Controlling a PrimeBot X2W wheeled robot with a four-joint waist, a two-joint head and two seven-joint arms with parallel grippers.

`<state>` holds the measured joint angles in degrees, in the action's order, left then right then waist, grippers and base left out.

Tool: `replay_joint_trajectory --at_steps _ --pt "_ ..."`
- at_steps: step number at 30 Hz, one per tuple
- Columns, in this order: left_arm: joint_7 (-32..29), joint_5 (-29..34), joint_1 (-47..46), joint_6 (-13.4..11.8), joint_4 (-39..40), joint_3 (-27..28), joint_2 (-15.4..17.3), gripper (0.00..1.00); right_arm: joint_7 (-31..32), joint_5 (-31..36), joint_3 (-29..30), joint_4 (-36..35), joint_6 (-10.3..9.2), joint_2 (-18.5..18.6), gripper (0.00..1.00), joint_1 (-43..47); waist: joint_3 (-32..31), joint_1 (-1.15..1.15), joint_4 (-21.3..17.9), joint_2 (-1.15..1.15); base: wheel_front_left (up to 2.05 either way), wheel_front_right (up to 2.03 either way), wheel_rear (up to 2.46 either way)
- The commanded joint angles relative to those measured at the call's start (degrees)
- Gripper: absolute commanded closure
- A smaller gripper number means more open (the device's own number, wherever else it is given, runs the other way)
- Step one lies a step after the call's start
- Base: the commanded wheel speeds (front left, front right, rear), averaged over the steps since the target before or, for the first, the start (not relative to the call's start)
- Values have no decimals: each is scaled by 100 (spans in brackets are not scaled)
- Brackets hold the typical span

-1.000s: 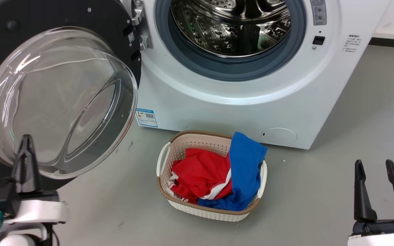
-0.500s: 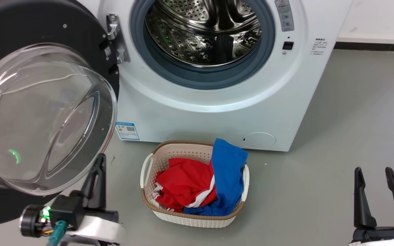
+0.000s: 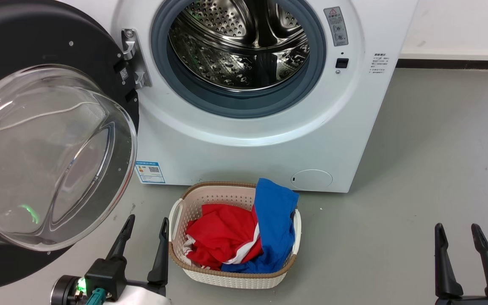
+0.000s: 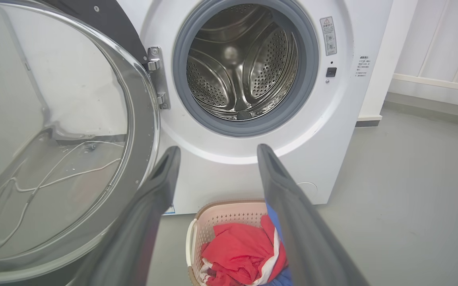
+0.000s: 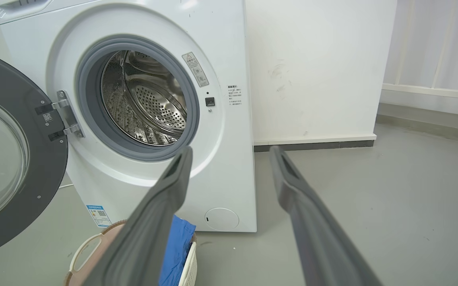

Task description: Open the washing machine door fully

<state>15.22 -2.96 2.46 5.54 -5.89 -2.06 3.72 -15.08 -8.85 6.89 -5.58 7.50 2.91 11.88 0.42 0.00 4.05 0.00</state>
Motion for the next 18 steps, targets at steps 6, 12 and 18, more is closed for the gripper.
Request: replay_joint_trajectory --at_steps 6,12,18 --pt "-13 -77 88 -45 -38 1 -36 0 -12 -39 -9 50 -1 -6 0 92 -30 0 23 0 0 0 0" --pt "-14 -54 97 -77 -54 18 -46 0 -12 -3 -3 51 0 -6 0 83 -35 0 34 0 0 0 0" --pt "-6 -1 91 -154 -185 31 -53 100 5 -20 -23 152 -1 -4 100 44 -34 0 34 0 0 0 0"
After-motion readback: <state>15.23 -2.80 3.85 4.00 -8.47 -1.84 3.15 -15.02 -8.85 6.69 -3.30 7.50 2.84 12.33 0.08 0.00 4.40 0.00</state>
